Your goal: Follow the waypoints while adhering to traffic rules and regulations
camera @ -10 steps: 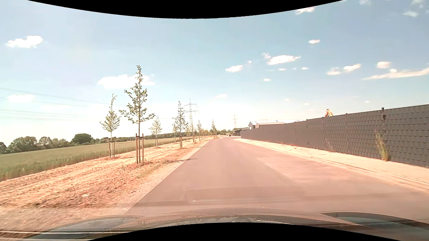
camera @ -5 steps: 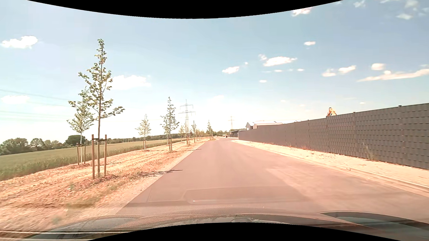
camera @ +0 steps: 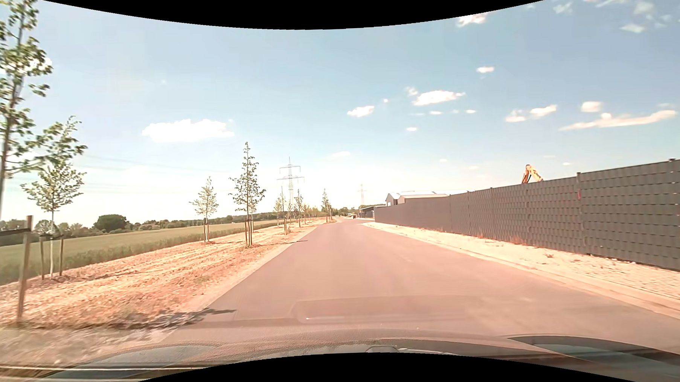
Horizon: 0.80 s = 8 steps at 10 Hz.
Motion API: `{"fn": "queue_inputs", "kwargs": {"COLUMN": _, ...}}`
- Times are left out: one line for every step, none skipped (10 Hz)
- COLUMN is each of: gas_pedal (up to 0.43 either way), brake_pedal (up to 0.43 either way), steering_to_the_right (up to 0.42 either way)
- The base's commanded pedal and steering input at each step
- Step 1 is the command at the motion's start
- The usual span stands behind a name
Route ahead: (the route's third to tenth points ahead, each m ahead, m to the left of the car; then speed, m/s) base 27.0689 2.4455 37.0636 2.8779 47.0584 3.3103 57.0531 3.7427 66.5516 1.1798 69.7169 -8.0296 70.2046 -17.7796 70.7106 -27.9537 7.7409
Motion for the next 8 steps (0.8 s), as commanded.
{"fn": "queue_inputs", "kwargs": {"gas_pedal": 0.157, "brake_pedal": 0.0, "steering_to_the_right": 0.007}}
{"fn": "queue_inputs", "kwargs": {"gas_pedal": 0.157, "brake_pedal": 0.0, "steering_to_the_right": 0.006}}
{"fn": "queue_inputs", "kwargs": {"gas_pedal": 0.157, "brake_pedal": 0.0, "steering_to_the_right": 0.004}}
{"fn": "queue_inputs", "kwargs": {"gas_pedal": 0.157, "brake_pedal": 0.0, "steering_to_the_right": -0.003}}
{"fn": "queue_inputs", "kwargs": {"gas_pedal": 0.157, "brake_pedal": 0.0, "steering_to_the_right": -0.006}}
{"fn": "queue_inputs", "kwargs": {"gas_pedal": 0.157, "brake_pedal": 0.0, "steering_to_the_right": -0.006}}
{"fn": "queue_inputs", "kwargs": {"gas_pedal": 0.157, "brake_pedal": 0.0, "steering_to_the_right": -0.006}}
{"fn": "queue_inputs", "kwargs": {"gas_pedal": 0.157, "brake_pedal": 0.0, "steering_to_the_right": -0.006}}
